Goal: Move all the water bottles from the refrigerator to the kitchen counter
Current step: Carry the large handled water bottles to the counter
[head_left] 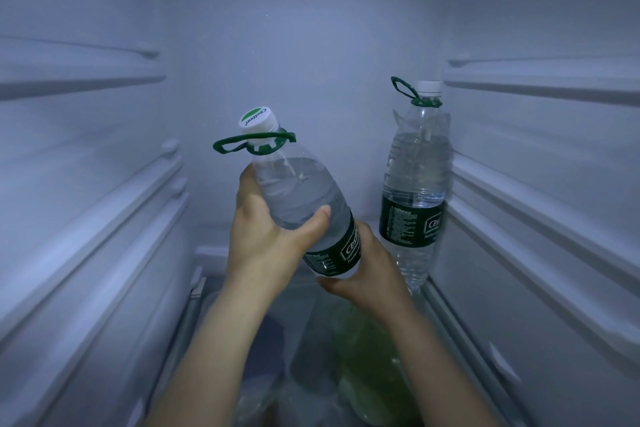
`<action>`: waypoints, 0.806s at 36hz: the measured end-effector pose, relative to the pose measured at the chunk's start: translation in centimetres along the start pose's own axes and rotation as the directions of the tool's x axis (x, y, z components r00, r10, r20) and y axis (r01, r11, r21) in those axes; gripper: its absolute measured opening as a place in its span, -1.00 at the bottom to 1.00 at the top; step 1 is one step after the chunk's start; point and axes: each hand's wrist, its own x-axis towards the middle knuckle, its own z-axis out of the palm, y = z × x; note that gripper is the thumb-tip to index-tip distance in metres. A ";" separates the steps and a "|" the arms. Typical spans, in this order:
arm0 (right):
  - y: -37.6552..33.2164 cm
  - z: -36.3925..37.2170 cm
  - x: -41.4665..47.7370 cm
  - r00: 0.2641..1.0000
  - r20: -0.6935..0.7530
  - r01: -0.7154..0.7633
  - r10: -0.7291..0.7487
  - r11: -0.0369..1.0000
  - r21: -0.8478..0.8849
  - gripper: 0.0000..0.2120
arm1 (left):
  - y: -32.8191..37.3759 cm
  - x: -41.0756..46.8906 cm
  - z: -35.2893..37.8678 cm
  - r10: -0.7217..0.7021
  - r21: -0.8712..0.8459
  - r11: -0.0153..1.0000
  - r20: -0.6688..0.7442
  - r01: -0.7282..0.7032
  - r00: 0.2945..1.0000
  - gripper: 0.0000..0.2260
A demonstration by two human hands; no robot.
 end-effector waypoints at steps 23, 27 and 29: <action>0.5 -0.9 -1.3 1.000 -0.017 -0.011 0.012 1.000 0.018 -0.28 | 1.1 -2.3 0.6 0.005 0.006 1.000 0.037 -0.005 0.999 -0.28; 0.1 -1.5 -2.2 0.999 -0.036 -0.010 0.010 1.000 -0.004 -0.28 | 1.6 -2.6 0.2 -0.002 -0.017 1.000 0.045 0.003 0.999 -0.23; -0.1 -1.9 -3.0 0.999 -0.035 -0.011 0.012 1.000 0.017 -0.30 | 2.0 -2.9 0.2 0.000 -0.019 1.000 0.052 0.001 0.999 -0.22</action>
